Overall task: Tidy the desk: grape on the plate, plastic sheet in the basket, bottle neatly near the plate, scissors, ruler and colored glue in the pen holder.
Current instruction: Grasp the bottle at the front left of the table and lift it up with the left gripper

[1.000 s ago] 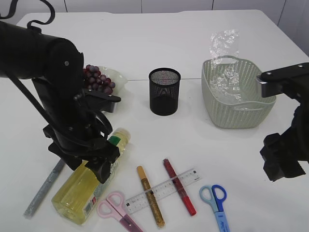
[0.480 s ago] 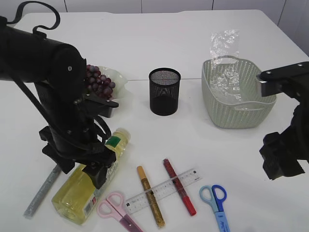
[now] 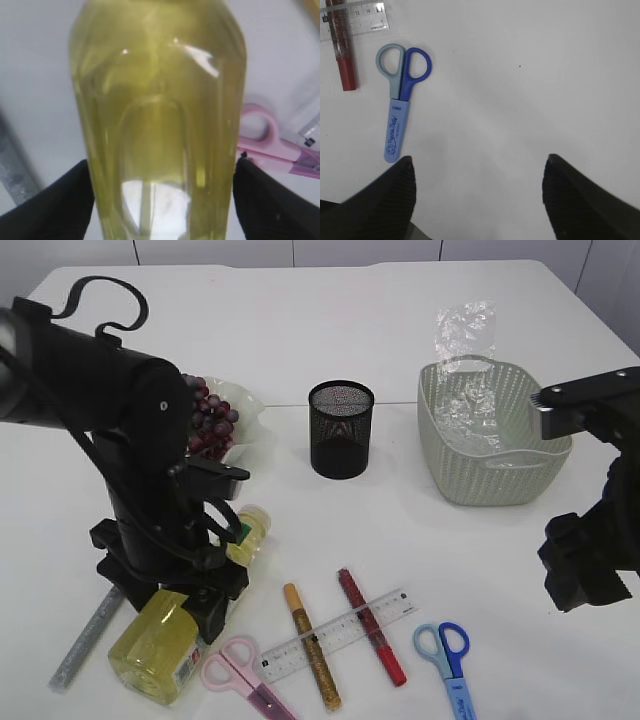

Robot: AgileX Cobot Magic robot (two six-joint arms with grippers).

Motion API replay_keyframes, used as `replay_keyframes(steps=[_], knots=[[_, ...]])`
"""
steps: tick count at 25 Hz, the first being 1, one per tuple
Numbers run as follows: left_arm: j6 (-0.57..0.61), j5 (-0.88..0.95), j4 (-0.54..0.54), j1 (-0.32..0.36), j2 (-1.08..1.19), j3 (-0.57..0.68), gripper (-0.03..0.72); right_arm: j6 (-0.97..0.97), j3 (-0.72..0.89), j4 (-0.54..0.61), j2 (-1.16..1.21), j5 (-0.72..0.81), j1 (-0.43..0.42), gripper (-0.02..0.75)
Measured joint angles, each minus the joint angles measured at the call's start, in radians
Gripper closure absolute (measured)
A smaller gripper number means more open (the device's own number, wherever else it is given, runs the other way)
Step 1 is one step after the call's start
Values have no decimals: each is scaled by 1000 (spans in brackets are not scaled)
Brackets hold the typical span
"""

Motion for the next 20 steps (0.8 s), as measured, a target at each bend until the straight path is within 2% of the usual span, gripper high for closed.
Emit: replay_keyframes(steps=[14, 20], knots=[[-6, -43, 15, 0, 52, -4, 116, 0, 0, -5, 0, 0, 0, 160], [-6, -29, 25, 0, 56, -10, 232, 0, 0, -24, 0, 0, 0, 161]])
